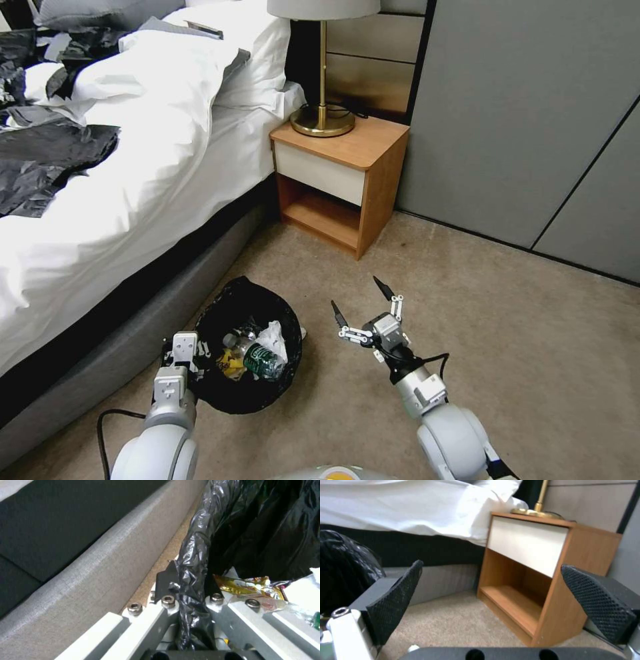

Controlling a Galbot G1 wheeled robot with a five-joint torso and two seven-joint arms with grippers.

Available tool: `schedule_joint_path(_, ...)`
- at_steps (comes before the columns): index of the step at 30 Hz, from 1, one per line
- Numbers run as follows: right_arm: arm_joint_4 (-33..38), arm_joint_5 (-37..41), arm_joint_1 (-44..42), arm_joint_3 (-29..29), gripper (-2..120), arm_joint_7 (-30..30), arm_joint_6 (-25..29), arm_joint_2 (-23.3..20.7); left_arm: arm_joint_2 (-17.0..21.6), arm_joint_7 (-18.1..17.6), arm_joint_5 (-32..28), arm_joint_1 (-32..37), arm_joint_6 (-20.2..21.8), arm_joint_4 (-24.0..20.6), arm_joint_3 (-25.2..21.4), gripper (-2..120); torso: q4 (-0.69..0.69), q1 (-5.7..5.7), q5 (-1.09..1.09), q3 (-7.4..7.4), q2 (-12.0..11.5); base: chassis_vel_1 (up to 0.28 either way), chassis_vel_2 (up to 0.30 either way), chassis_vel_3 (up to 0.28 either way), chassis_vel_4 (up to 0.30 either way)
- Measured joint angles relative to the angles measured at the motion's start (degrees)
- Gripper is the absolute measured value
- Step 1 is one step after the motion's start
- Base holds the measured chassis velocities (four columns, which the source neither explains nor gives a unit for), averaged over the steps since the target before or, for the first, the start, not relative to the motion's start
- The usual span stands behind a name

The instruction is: Pick up the trash bin, then pick up the garbage from the floor and place it into the trash bin.

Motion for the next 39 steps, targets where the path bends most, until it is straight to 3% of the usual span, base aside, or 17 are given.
schedule_joint_path(20, -1.1, 3.0, 0.1, 2.5, 100, 3.2, -1.0, 2.0, 0.1, 0.3, -0.4, 0.5, 0.3, -1.2, 0.0, 1, 0.00, 0.00, 0.01, 0.00, 0.0, 0.017, 0.013, 0.020, 0.015)
schedule_joint_path(39, -1.6, 4.1, 2.1, 2.2, 100, 5.5, -3.8, 2.3, 0.2, 0.1, -0.3, 0.7, 0.4, -1.6, -0.3, 1, 0.01, 0.00, 0.01, 0.00, 0.0, 0.109, 0.111, 0.105, 0.103)
